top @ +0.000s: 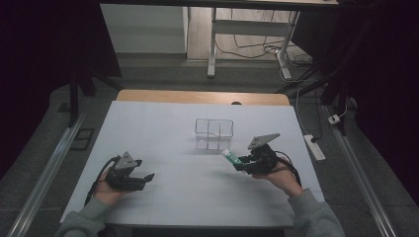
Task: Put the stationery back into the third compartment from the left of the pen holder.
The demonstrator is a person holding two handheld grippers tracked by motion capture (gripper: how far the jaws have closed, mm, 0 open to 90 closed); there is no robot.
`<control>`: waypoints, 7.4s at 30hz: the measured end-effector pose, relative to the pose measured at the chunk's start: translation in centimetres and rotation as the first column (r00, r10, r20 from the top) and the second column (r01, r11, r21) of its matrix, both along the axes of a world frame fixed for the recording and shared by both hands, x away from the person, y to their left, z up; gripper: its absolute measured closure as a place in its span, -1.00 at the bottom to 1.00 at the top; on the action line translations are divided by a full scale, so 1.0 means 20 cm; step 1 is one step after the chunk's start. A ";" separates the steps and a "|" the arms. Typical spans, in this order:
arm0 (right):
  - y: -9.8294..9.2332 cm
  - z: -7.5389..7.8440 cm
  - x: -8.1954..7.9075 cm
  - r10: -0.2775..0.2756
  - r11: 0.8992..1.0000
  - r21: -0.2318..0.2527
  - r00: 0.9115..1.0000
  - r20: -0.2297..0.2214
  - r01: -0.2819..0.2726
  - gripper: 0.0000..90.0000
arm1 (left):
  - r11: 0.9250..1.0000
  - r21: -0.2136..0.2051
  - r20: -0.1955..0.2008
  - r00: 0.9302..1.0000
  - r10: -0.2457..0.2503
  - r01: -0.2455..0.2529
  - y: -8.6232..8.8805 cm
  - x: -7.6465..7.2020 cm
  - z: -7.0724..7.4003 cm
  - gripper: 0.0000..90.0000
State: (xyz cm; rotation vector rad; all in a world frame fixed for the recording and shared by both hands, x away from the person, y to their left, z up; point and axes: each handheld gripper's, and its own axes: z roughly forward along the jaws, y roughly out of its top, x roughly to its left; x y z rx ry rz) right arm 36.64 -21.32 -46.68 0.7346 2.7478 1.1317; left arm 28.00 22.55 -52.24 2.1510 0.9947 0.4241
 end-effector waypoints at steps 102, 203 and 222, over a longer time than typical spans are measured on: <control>0.35 -0.04 0.04 0.151 0.983 0.146 0.947 -0.285 -0.113 0.22 | 0.760 0.478 0.158 0.809 -0.566 0.439 -0.76 0.10 0.10 0.44; 0.17 0.14 -0.09 -0.160 0.870 0.491 0.961 0.227 0.029 0.41 | 0.991 -0.025 0.103 0.986 -0.128 0.131 -0.29 0.13 0.11 -0.36; 0.07 0.28 -0.04 -0.268 0.840 0.536 0.924 0.273 0.085 0.41 | 0.999 -0.031 0.074 0.997 -0.006 0.009 -0.04 0.01 0.04 -0.37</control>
